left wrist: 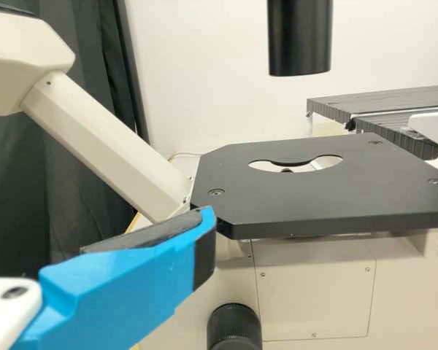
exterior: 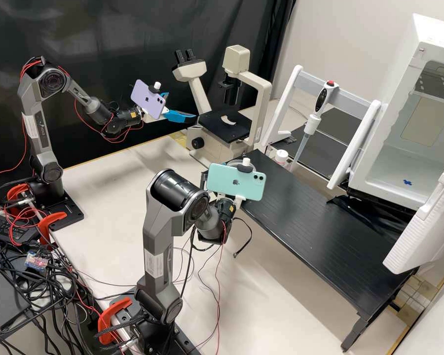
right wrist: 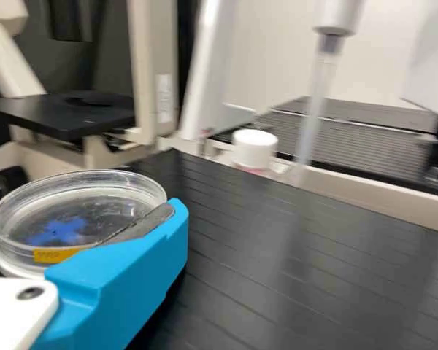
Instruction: Move the petri dish to the incubator
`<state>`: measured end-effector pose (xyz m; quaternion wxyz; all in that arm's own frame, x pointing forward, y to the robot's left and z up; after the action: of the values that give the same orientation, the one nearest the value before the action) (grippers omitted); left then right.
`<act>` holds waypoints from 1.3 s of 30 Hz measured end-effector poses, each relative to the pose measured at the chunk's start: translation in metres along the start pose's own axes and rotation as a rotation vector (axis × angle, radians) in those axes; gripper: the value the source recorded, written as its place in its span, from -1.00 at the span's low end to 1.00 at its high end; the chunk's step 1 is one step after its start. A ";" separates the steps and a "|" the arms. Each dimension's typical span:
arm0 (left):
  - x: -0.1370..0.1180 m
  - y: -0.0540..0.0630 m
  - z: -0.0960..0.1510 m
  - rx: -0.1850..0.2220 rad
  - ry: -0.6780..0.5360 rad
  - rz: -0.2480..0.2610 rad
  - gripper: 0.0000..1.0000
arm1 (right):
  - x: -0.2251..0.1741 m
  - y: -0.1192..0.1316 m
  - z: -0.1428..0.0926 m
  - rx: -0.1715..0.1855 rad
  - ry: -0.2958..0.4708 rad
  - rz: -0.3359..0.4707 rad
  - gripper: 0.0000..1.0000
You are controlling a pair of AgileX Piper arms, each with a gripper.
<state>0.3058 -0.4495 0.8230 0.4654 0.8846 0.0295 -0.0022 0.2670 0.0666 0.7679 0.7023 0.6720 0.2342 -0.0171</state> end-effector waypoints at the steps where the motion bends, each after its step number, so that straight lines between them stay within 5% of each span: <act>1: 0.000 0.000 0.000 0.000 0.000 0.000 1.00 | -0.002 0.006 0.004 0.006 -0.019 0.020 -1.00; 17: 0.000 0.000 0.000 0.000 0.000 0.000 1.00 | -0.056 0.104 0.074 0.025 -0.228 0.386 -1.00; 23: 0.000 0.000 0.000 0.000 0.000 0.000 1.00 | -0.063 0.152 0.093 -0.006 -0.251 0.524 -1.00; 28: 0.000 0.000 0.000 0.000 0.000 0.000 1.00 | -0.055 0.188 0.100 -0.027 -0.279 0.588 -1.00; 39: 0.000 0.000 0.000 0.000 0.000 0.000 1.00 | 0.001 0.255 0.121 0.016 -0.411 0.604 -1.00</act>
<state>0.3058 -0.4495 0.8230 0.4654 0.8846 0.0295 -0.0022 0.3912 -0.0236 1.0049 0.7026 0.6990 -0.1211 0.0546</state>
